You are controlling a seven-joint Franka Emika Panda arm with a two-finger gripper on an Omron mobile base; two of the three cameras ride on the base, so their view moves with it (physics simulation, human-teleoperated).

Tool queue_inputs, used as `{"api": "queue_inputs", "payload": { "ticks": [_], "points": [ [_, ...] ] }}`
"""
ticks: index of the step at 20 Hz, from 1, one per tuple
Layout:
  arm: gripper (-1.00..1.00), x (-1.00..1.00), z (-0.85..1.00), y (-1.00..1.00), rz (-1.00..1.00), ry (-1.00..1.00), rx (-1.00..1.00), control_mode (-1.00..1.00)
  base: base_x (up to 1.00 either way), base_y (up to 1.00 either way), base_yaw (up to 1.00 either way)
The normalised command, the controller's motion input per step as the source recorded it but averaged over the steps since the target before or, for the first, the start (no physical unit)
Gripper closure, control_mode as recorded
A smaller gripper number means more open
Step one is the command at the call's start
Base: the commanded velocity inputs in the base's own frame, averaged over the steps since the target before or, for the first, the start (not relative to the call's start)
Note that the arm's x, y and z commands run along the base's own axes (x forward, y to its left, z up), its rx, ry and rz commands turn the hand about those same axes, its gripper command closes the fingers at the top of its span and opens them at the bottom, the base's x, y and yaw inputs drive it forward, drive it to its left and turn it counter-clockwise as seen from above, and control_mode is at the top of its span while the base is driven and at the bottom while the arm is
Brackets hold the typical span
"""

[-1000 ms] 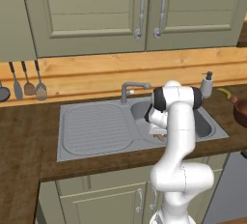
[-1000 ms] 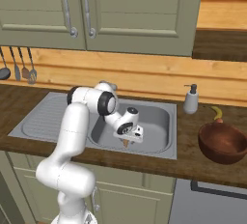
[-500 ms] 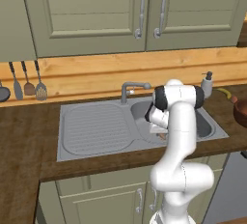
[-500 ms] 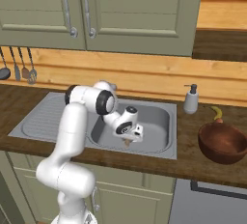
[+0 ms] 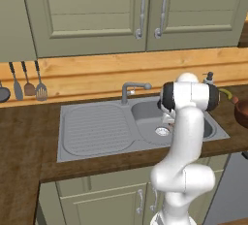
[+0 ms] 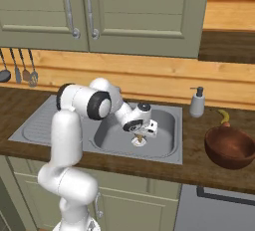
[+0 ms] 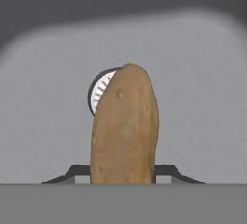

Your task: Pick the sweet potato from the sink and place it in the bowl. Then pick the bowl and place it in the microwave. Then close the microwave door and press the start button.

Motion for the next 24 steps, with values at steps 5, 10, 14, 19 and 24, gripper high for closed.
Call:
{"api": "queue_inputs", "payload": {
  "ticks": [5, 10, 14, 19, 24],
  "points": [
    [1.00, -0.64, 0.96, -0.54, -0.08, -0.24, -0.02, -1.00, 0.00, 0.00, 0.00],
    [1.00, -0.69, 1.00, -0.45, -0.08, -0.23, -0.05, -1.00, 0.00, 0.00, 0.00],
    [1.00, -0.56, 1.00, -0.48, -0.10, -0.19, -0.08, -1.00, 0.00, 0.00, 0.00],
    [1.00, -0.41, 0.98, -0.60, -0.17, -0.05, -0.04, -1.00, 0.00, 0.00, 0.00],
    [1.00, -0.19, 0.71, -0.80, -0.27, 0.01, 0.00, -1.00, 0.00, 0.00, 0.00]
  ]
}}
